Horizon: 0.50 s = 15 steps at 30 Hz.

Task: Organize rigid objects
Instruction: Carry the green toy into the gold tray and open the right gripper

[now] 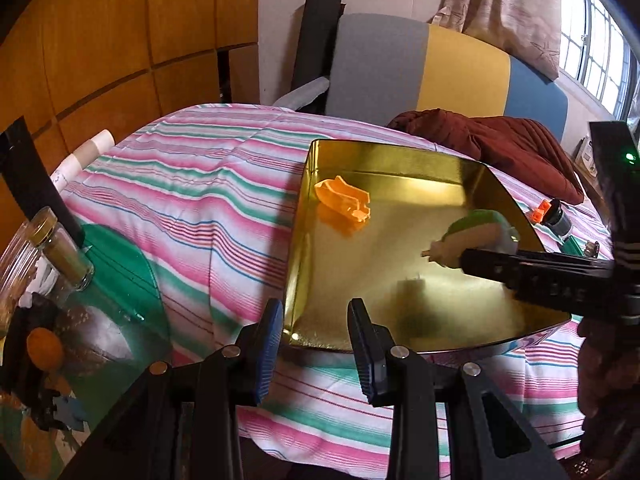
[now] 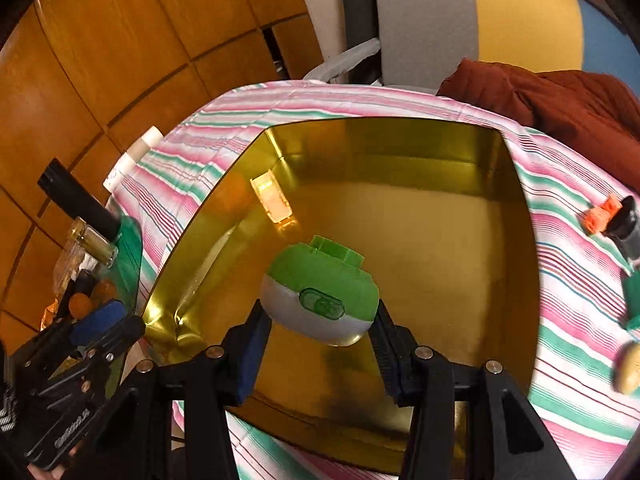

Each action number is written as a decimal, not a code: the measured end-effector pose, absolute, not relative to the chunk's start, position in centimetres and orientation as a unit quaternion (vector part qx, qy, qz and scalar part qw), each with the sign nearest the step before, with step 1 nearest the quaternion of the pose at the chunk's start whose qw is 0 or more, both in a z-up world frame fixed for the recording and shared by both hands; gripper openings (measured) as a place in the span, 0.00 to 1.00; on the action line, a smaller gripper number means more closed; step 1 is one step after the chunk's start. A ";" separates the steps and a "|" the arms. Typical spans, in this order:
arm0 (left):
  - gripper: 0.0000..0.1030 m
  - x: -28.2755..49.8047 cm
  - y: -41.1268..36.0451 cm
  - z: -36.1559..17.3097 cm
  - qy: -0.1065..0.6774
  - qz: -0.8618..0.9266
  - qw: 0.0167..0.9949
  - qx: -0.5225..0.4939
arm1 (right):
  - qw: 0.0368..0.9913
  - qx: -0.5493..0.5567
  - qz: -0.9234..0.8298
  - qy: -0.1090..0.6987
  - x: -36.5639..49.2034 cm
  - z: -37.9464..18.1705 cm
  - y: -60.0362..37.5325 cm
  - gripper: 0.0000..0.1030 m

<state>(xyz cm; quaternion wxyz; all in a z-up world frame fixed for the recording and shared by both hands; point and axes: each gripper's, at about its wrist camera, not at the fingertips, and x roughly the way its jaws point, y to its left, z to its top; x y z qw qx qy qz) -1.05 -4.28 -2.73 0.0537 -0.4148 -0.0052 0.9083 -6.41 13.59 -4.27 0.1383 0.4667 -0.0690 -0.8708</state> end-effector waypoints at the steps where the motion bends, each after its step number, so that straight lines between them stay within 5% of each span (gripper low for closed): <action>1: 0.32 -1.1 -4.4 -2.7 -0.006 0.908 0.053 -0.415 | 0.139 0.468 -0.870 -0.070 -6.7 -4.3 13.3 0.48; 15: 0.32 -0.9 -6.2 -3.1 -0.016 0.908 0.036 -0.417 | 0.149 0.498 -0.854 -0.031 -12.0 -5.7 6.2 0.48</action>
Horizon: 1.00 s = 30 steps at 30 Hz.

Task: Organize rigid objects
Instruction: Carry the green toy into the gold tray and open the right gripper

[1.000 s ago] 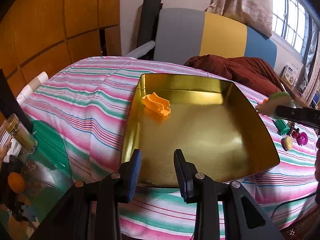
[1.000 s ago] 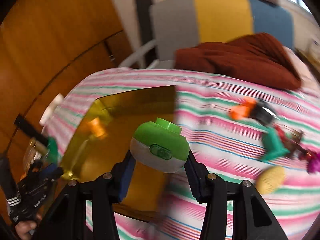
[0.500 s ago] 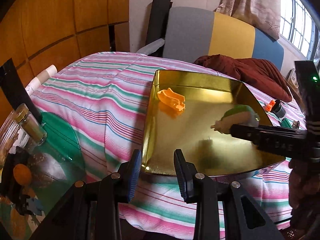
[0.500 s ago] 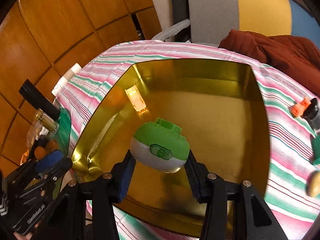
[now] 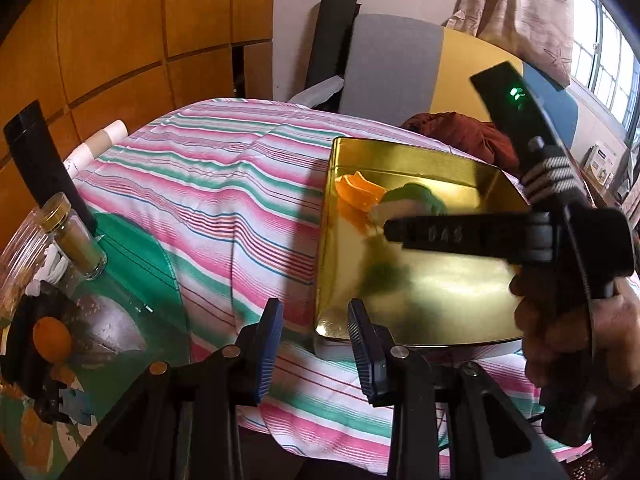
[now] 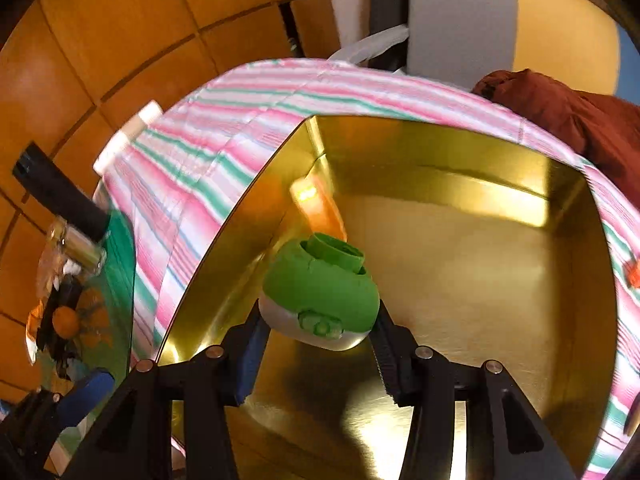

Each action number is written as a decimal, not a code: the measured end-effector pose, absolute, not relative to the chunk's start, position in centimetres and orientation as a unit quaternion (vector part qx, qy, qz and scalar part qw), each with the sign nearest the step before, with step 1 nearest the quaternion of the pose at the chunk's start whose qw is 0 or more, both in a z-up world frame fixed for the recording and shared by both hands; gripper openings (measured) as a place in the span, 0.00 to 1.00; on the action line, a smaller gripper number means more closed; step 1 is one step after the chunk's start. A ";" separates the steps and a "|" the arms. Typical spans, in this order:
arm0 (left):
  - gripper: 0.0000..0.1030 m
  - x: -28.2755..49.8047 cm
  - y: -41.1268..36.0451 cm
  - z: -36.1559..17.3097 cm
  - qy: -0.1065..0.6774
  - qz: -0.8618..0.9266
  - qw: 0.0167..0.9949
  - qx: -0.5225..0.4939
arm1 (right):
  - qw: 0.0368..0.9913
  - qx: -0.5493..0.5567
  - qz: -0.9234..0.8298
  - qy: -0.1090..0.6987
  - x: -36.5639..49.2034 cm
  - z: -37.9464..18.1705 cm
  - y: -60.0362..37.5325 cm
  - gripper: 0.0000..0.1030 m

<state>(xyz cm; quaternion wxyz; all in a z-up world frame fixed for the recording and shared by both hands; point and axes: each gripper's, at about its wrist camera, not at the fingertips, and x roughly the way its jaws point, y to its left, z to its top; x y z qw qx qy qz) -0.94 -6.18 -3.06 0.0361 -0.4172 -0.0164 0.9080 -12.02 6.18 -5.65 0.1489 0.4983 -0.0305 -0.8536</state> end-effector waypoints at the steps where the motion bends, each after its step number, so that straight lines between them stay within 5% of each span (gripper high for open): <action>1: 0.32 -0.9 -6.4 -3.1 -0.017 0.908 0.034 -0.417 | 0.156 0.501 -0.851 -0.033 -11.8 -5.8 6.1 0.48; 11: 0.32 -1.0 -7.4 -3.9 -0.027 0.904 0.023 -0.426 | 0.180 0.530 -0.828 -0.046 -9.5 -7.9 6.3 0.50; 30: 0.32 0.0 -5.9 -2.5 -0.004 0.910 0.028 -0.414 | 0.188 0.462 -0.864 -0.072 -6.5 -3.7 10.1 0.57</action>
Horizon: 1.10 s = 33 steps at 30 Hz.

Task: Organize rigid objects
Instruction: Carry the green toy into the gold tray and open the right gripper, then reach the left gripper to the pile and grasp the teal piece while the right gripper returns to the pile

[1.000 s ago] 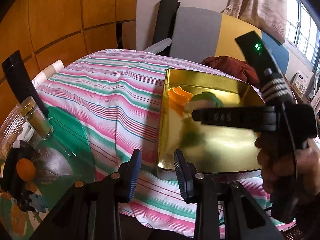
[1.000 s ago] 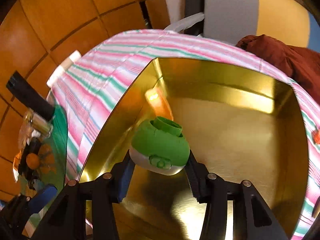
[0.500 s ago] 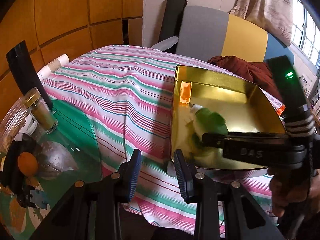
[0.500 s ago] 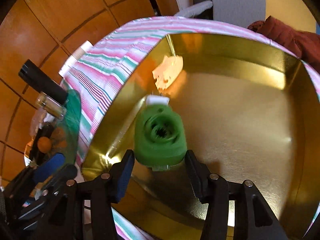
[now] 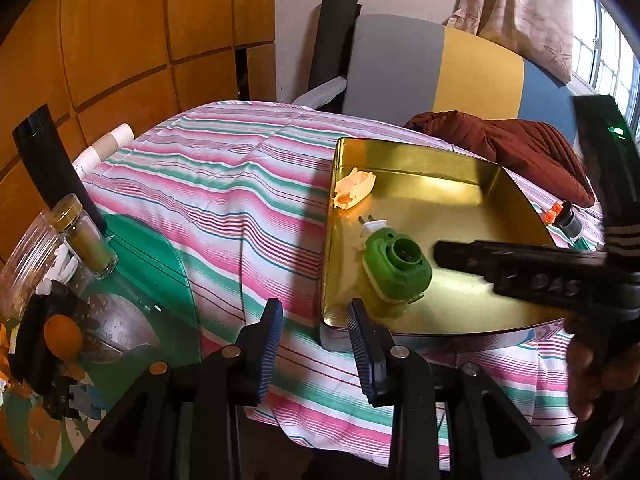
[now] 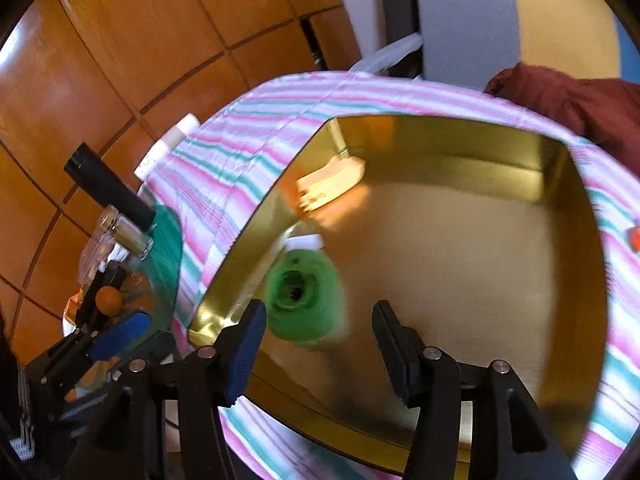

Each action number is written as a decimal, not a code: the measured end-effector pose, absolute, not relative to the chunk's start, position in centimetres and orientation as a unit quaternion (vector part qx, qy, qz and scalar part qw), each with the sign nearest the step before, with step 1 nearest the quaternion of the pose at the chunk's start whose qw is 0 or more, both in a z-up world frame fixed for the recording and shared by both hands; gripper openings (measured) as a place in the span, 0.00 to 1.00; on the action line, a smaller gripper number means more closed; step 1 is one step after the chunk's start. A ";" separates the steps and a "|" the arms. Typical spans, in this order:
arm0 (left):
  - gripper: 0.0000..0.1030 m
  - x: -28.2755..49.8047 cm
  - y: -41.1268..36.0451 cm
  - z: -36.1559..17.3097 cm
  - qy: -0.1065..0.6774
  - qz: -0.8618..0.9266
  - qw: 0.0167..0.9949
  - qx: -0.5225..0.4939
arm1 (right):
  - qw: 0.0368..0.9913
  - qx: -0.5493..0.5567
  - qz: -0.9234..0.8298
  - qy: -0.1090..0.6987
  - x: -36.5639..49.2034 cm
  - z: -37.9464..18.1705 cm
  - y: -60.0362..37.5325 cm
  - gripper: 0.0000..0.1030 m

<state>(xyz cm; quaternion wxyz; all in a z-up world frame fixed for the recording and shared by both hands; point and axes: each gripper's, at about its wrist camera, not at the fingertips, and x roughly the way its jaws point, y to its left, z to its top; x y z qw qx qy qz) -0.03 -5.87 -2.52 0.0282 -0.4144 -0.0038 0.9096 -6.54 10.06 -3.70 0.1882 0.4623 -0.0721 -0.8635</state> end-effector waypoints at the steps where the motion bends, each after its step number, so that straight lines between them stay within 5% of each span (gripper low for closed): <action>1: 0.32 0.0 -5.8 -2.4 -0.003 0.910 0.029 -0.413 | 0.181 0.458 -0.867 -0.069 -6.3 -3.5 10.8 0.59; 21: 0.32 0.0 0.5 -1.3 0.042 0.908 0.097 -0.405 | -0.055 0.434 -0.899 -0.007 -1.3 -1.5 31.6 0.63; 33: 0.32 -0.3 6.0 -0.4 0.073 0.902 0.148 -0.399 | -0.247 0.408 -0.868 -0.140 1.6 -3.3 47.9 0.66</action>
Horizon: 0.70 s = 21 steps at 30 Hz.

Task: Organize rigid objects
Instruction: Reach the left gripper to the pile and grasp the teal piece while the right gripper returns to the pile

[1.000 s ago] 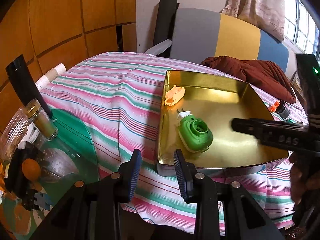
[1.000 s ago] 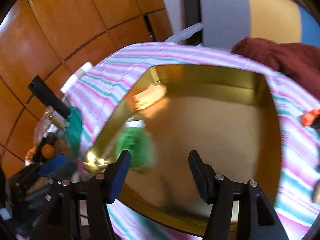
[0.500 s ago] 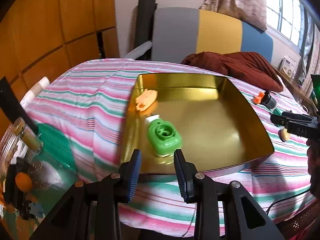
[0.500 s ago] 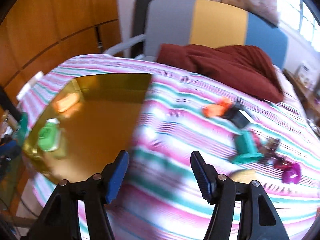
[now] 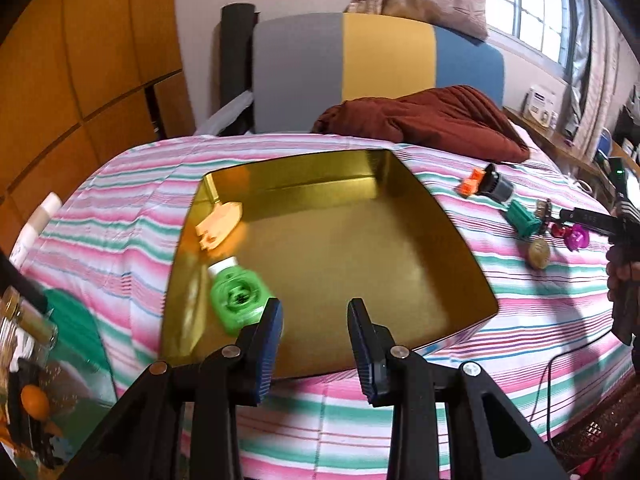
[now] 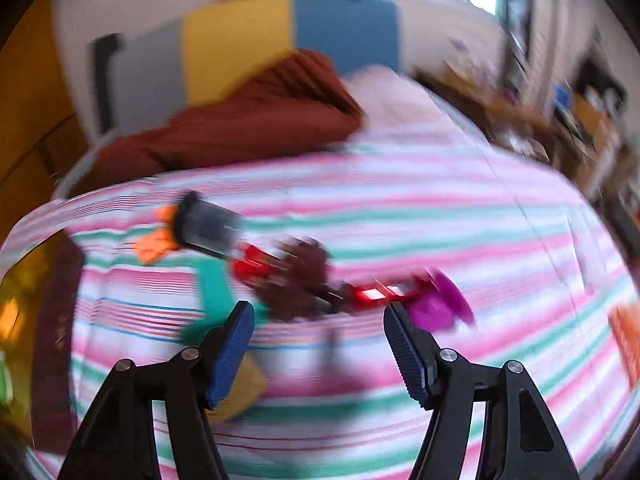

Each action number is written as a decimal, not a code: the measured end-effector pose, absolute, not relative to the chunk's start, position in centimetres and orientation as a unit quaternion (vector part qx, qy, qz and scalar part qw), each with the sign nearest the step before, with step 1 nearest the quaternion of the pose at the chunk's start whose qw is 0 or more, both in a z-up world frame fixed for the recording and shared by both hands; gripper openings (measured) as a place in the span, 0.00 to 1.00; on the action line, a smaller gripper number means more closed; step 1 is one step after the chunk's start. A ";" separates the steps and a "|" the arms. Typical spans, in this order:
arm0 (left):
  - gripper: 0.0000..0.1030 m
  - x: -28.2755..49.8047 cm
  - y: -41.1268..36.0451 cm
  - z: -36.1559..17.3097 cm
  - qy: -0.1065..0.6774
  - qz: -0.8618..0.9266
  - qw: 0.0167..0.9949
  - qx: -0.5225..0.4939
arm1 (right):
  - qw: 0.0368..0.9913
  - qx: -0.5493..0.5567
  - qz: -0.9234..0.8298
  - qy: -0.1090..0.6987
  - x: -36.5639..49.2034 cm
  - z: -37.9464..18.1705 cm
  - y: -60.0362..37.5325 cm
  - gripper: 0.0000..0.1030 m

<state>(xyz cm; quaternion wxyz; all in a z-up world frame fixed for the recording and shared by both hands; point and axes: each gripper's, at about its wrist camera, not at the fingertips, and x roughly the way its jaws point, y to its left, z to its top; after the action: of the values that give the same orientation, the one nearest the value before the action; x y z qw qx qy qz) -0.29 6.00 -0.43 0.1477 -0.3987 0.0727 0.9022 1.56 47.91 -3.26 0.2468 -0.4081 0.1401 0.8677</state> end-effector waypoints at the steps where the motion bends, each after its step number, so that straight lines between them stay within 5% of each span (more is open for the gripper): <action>1: 0.32 -0.3 6.4 -0.4 0.073 0.902 0.151 -0.398 | 0.251 -0.404 0.866 0.152 1.6 -3.3 48.4 0.66; 15: 0.32 -0.6 16.0 2.0 0.087 0.875 0.265 -0.396 | 0.284 -0.395 0.824 0.291 4.3 -3.9 53.1 0.66; 21: 0.41 -1.8 23.2 1.6 0.084 0.831 0.345 -0.427 | 0.261 -0.380 0.823 0.331 4.7 -3.9 53.7 0.66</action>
<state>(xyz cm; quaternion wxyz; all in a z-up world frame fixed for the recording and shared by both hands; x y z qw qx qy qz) -1.79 23.21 1.62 0.3452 -0.4271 0.0840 0.8315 4.69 53.68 -3.91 0.2614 -0.3797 0.3311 0.8234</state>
